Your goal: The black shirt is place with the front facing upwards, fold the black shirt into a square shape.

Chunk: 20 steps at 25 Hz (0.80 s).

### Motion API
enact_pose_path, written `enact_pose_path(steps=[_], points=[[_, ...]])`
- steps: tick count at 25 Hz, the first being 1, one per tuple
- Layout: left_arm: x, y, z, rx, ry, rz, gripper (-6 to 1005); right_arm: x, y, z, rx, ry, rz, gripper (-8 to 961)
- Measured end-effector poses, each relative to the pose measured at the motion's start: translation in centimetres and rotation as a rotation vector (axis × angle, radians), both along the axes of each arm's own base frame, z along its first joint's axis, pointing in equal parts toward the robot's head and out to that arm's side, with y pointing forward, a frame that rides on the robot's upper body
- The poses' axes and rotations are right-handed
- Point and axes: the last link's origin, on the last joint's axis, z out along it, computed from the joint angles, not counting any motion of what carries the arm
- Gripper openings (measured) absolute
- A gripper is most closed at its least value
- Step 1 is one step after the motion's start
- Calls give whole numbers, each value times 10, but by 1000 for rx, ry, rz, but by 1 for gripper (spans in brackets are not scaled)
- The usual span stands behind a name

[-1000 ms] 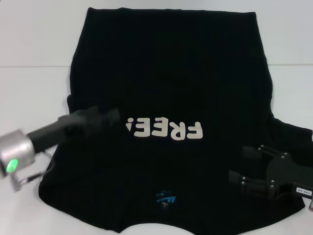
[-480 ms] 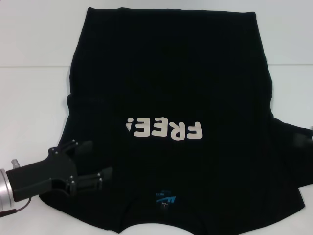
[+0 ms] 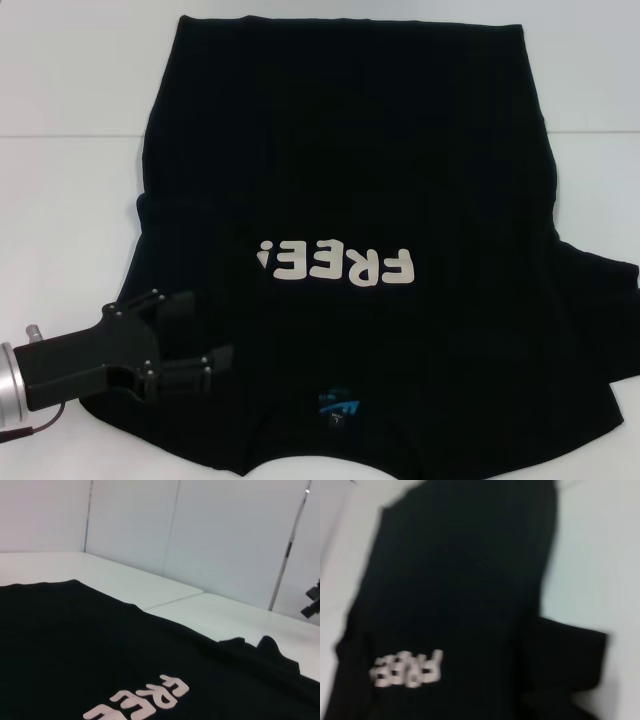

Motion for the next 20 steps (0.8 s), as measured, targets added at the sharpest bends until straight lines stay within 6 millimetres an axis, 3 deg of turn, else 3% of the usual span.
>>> enact_pose_path(steps=[4, 10, 20], points=[[0, 1, 0, -6, 19, -17, 949, -7, 19, -6, -34, -83, -9, 914], [0, 2, 2, 1, 25, -19, 948, -12, 45, -39, -98, -196, 7, 912], [-2, 1, 2, 7, 24, -5, 948, -16, 59, -67, -124, -236, 27, 909]])
